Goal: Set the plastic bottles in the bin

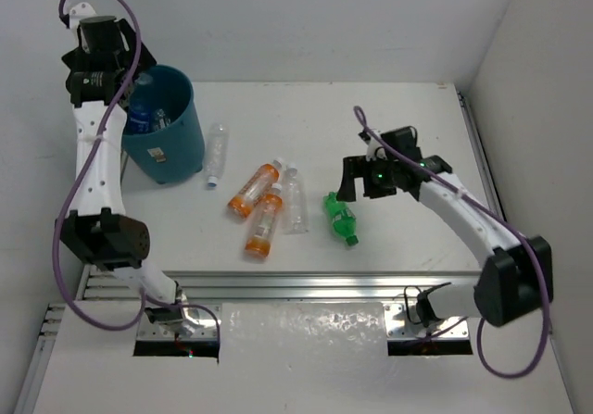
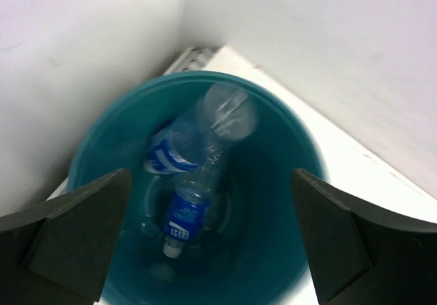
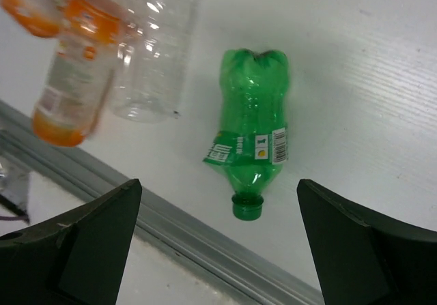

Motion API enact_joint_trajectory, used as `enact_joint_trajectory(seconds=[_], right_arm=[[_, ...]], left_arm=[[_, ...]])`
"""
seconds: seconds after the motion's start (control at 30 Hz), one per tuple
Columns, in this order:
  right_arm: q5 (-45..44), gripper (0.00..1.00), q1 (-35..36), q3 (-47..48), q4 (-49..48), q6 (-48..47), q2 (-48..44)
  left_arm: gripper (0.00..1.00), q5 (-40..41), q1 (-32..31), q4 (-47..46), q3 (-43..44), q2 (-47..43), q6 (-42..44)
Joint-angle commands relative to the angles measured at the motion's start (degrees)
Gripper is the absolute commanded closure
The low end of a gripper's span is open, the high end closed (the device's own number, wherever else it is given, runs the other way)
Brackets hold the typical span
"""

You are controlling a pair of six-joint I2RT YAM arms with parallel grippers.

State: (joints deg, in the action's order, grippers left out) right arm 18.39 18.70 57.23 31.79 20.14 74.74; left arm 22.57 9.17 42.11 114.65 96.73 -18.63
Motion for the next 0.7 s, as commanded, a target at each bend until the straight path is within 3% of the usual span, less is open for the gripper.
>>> enact_joint_trajectory(seconds=[0.0, 0.17, 0.3, 0.33, 0.37, 0.43, 0.57, 0.67], right_arm=[[-9.33, 0.06, 3.18, 6.13, 2.83, -1.51, 8.44], [-15.4, 0.16, 7.49, 8.78, 6.61, -1.77, 20.69], [-13.82, 0.23, 10.21, 6.58, 4.07, -1.16, 26.59], [-14.43, 0.26, 11.0, 6.23, 3.81, -0.72, 28.08], [-14.96, 0.36, 11.1, 5.27, 2.85, -0.46, 28.44], [-16.19, 0.44, 11.19, 3.51, 1.26, -0.02, 28.36], [-16.99, 0.72, 11.27, 0.96, -1.28, -0.54, 23.81], [-15.94, 0.77, 11.19, -2.03, -4.45, -0.98, 14.52]], left_arm=[[0.0, -5.76, -4.59, -0.62, 1.99, -10.39, 3.51], [0.0, -11.81, -13.37, 0.17, -6.25, -20.58, 4.13], [0.0, -19.02, -14.71, -2.37, -15.14, -27.97, 3.08], [0.0, -20.27, -14.88, -2.9, -16.81, -29.13, 2.55], [0.0, -22.28, -14.88, -3.78, -19.61, -31.23, 2.55], [0.0, -25.1, -14.97, -4.75, -23.67, -33.0, 2.2], [0.0, -35.35, -15.06, -9.57, -34.27, -38.79, 0.71], [0.0, -46.68, -15.14, -17.13, -45.1, -41.78, -3.24]])
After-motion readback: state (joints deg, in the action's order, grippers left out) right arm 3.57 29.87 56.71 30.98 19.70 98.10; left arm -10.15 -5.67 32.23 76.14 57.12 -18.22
